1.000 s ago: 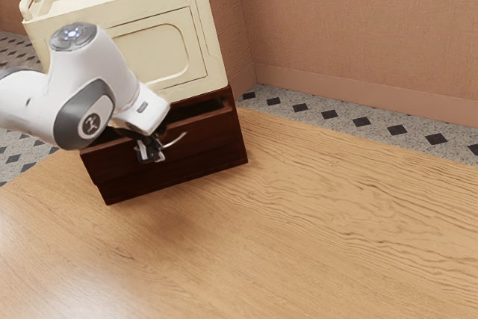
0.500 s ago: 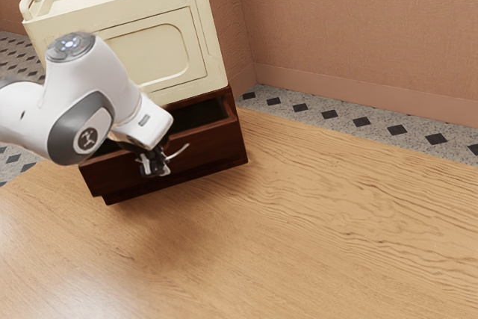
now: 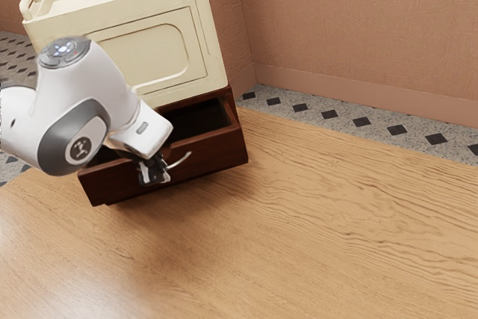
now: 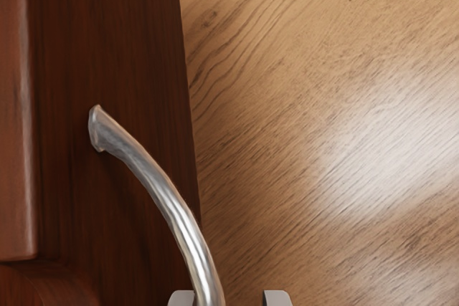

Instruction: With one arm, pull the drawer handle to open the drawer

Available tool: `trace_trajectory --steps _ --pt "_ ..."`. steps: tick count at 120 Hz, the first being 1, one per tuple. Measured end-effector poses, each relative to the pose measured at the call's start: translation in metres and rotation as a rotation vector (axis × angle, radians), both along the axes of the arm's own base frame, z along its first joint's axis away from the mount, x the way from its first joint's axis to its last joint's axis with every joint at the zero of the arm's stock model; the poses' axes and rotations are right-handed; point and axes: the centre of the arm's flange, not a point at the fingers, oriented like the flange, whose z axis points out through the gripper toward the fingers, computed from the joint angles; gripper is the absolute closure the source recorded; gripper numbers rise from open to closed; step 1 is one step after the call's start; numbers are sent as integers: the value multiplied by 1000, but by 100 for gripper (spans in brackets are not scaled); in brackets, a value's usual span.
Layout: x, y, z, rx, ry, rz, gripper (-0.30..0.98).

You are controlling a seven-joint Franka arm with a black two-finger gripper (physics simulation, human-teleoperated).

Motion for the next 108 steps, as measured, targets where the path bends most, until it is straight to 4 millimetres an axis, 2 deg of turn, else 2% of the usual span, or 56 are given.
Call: trace_trajectory --steps 17,53,108 --pt "-3 -13 -1 3 5 -13 65" --pt "-20 -22 2 6 1 -9 65" --pt "-28 -41 7 13 -8 -18 65"
